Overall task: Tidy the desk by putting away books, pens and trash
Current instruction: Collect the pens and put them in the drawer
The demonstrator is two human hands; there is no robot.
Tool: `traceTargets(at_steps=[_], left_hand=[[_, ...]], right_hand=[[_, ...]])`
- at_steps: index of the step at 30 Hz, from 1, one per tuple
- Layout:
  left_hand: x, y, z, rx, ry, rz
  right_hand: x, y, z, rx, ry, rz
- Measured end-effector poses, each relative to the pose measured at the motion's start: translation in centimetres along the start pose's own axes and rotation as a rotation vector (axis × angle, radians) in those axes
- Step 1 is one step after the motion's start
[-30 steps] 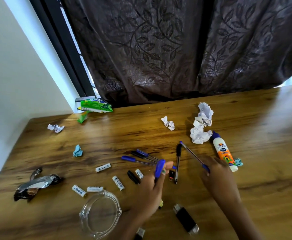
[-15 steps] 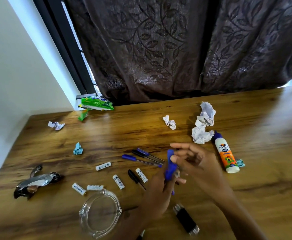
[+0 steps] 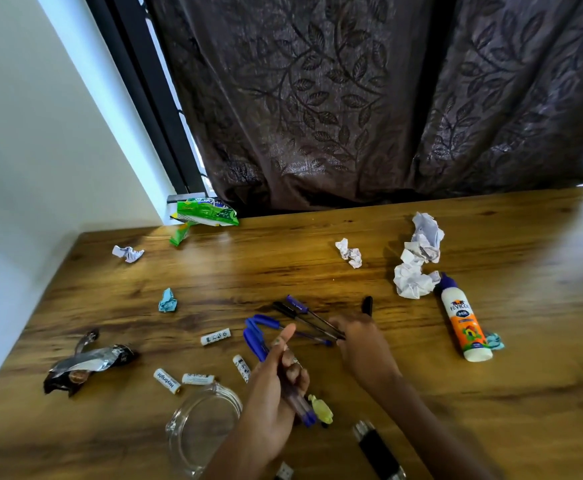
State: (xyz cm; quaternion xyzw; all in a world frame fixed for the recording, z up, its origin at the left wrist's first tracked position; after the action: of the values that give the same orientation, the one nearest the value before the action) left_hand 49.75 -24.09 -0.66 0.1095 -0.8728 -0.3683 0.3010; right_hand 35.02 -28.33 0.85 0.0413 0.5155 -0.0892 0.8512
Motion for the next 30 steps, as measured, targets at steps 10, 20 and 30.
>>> traceTargets(at_steps=[10, 20, 30], left_hand=[[0.3, -0.5, 0.7, -0.102, 0.060, 0.065], [0.0, -1.3, -0.6, -0.061, 0.153, 0.172], [-1.9, -1.8, -1.9, -0.026, 0.139, 0.155]], right_hand=[[-3.7, 1.0, 0.5, 0.088, -0.397, -0.064], [-2.1, 2.6, 4.6, -0.081, -0.483, 0.109], [2.5, 0.4, 3.7, -0.207, 0.044, 0.005]])
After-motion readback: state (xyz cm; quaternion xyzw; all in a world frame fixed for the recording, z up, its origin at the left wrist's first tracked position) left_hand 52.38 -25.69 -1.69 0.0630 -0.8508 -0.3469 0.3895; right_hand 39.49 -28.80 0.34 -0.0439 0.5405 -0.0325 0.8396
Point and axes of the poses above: each hand's wrist, its own y-axis away from the middle knuckle, its own x-axis out of the palm, z = x × y, the point moved 9 cm from there along -y, towards the middle knuckle, and after that the axes turned 10 degrees about -z, right-handed, at the moved point
